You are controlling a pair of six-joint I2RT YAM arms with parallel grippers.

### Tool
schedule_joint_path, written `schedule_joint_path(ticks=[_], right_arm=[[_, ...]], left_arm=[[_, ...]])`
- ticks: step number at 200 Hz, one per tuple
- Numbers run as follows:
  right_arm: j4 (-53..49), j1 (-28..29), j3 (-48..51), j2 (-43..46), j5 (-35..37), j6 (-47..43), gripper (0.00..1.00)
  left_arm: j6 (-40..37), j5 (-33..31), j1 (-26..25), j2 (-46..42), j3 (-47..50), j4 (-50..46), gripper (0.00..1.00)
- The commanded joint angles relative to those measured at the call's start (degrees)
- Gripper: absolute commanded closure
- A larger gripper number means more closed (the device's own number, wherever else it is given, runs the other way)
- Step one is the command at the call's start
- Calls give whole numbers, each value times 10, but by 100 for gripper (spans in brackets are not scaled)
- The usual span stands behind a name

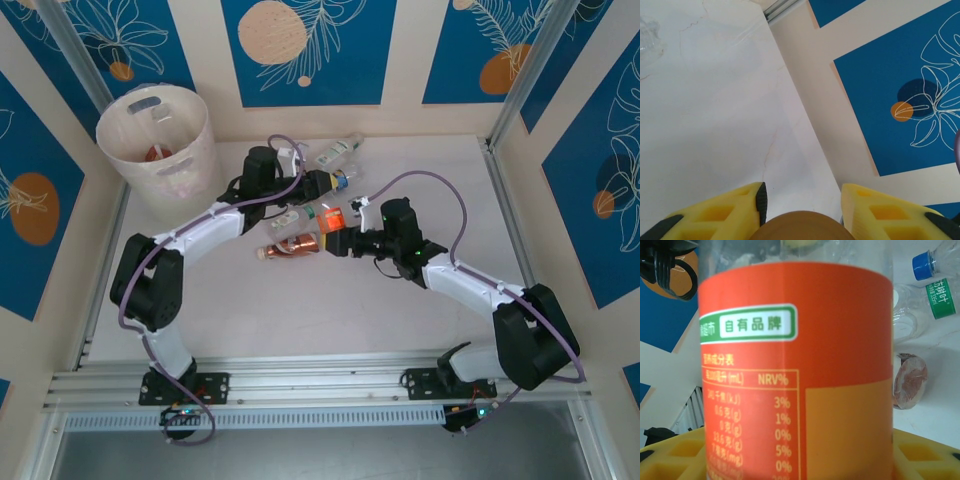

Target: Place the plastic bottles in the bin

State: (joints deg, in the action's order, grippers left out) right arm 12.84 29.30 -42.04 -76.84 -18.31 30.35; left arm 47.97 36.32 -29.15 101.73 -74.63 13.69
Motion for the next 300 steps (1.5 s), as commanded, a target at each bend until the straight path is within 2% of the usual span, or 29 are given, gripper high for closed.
schedule_joint_path(ticks=[1,13,30,47,80,85,142,202,253,281,300], right_arm=[[16,4,-18,0,2,8,47],[16,3,-16,5,7,6,42],[7,2,-18,10,8,1,33],[-2,1,-16,18,8,-15,18],[-51,-4,-19,44,21,-51,5],[-57,-5,-17,48,23,-55,0],[-73,-22,11,102,89,-71,0],[-91,-50,49,154,255,11,1],[-42,-56,117,230,365,35,0],[-55,-79,126,243,348,48,1],[-48,-83,129,241,333,51,0]], left_arm=[[-25,14,-8,-8,-10,-1,80],[-28,12,-8,-8,-7,-7,100],[-36,-1,-8,-13,-4,-15,100],[-48,-20,-7,-24,0,-22,100],[-77,-53,-4,-43,5,-46,100],[-80,-57,-3,-45,5,-50,100],[-89,-88,13,-63,18,-64,100],[-111,-148,41,-110,39,-95,100],[-188,-266,49,-192,34,-158,100],[-223,-308,57,-231,23,-162,100],[-291,-411,58,-255,-20,-213,100]])
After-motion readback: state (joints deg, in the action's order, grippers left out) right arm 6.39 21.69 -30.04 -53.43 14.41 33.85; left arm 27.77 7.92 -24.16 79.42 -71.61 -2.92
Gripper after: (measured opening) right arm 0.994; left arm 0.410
